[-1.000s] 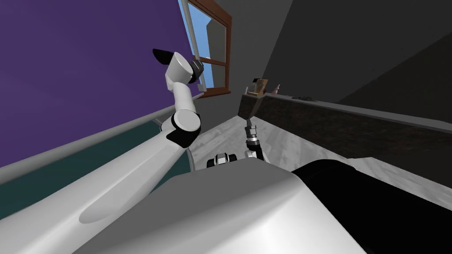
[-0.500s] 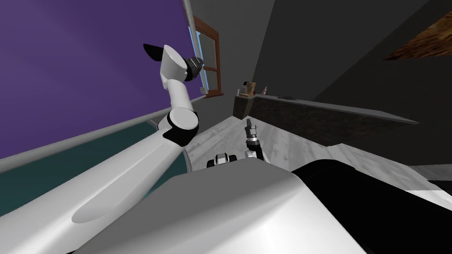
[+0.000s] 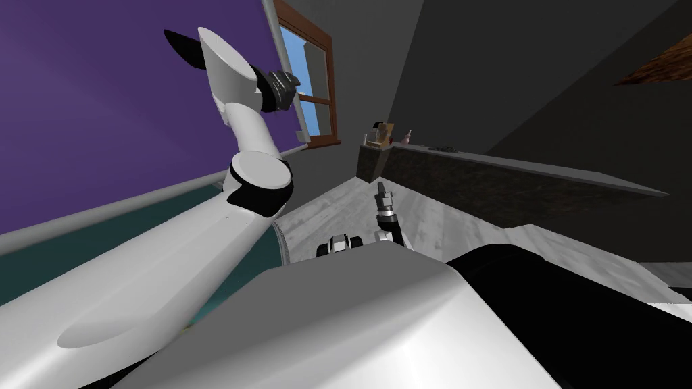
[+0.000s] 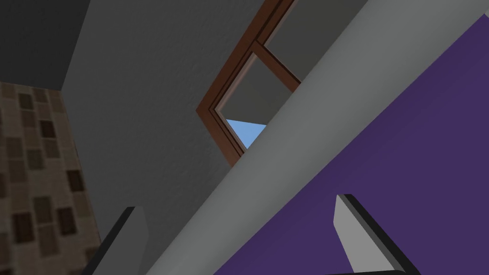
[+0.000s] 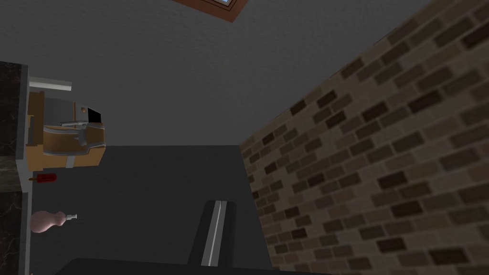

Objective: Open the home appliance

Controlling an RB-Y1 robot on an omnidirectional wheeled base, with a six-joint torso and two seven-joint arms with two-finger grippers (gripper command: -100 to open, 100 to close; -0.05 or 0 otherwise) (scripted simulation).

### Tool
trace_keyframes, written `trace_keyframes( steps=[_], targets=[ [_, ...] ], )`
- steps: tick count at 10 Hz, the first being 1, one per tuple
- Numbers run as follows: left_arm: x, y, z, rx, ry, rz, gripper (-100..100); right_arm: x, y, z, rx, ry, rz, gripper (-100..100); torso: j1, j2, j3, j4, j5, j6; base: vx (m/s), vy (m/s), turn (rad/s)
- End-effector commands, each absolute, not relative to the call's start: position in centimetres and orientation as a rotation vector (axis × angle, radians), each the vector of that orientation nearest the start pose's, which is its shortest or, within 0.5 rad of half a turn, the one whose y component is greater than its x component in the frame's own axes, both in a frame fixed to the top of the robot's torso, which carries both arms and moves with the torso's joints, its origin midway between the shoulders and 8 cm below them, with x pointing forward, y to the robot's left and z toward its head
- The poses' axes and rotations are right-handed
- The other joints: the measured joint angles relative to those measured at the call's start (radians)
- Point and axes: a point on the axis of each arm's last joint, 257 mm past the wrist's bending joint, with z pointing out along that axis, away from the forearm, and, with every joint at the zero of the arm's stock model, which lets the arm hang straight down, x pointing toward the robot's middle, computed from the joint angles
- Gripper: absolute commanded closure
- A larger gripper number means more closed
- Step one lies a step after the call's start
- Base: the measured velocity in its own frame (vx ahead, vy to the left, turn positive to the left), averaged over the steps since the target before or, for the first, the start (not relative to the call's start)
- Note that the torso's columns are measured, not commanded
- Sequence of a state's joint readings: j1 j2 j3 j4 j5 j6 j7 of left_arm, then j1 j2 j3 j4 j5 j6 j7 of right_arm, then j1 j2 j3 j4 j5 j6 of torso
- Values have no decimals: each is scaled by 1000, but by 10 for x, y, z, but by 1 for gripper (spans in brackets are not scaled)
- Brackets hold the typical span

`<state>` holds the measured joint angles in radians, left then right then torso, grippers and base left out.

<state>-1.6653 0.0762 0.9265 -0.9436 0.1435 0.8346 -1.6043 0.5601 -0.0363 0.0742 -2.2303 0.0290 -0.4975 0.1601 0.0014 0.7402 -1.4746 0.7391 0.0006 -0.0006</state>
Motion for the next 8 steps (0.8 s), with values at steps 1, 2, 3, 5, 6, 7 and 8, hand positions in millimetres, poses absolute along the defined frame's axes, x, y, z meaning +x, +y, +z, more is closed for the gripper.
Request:
trace_keyframes(
  steps=[1,2,3,5,6,7,8],
  targets=[
    [704,147,315,-209,1450,-779,-100,352,-256,-20,638,778,1169,0,-1,0,0,0,0,0,11,-117,41],
    [705,143,311,-215,1449,-778,-100,352,-256,-20,638,778,1169,0,-1,-1,0,0,0,0,6,-53,14],
    [705,143,311,-211,1452,-777,0,352,-256,-20,638,778,1169,0,2,-2,-1,-1,0,1,0,-11,-4],
    [705,143,311,-211,1452,-777,0,352,-256,-20,638,778,1169,0,1,-2,-1,-1,0,0,0,-3,-1],
    [705,143,311,-211,1452,-777,0,352,-256,-20,638,778,1169,0,0,-2,-2,-1,0,0,0,0,0],
    [705,143,311,-211,1452,-777,0,352,-256,-20,638,778,1169,0,-1,-2,-1,-1,-1,1,0,0,0],
    [705,143,311,-211,1452,-777,0,352,-256,-20,638,778,1169,0,-2,-2,-1,-1,-1,1,0,0,0]
  ],
)
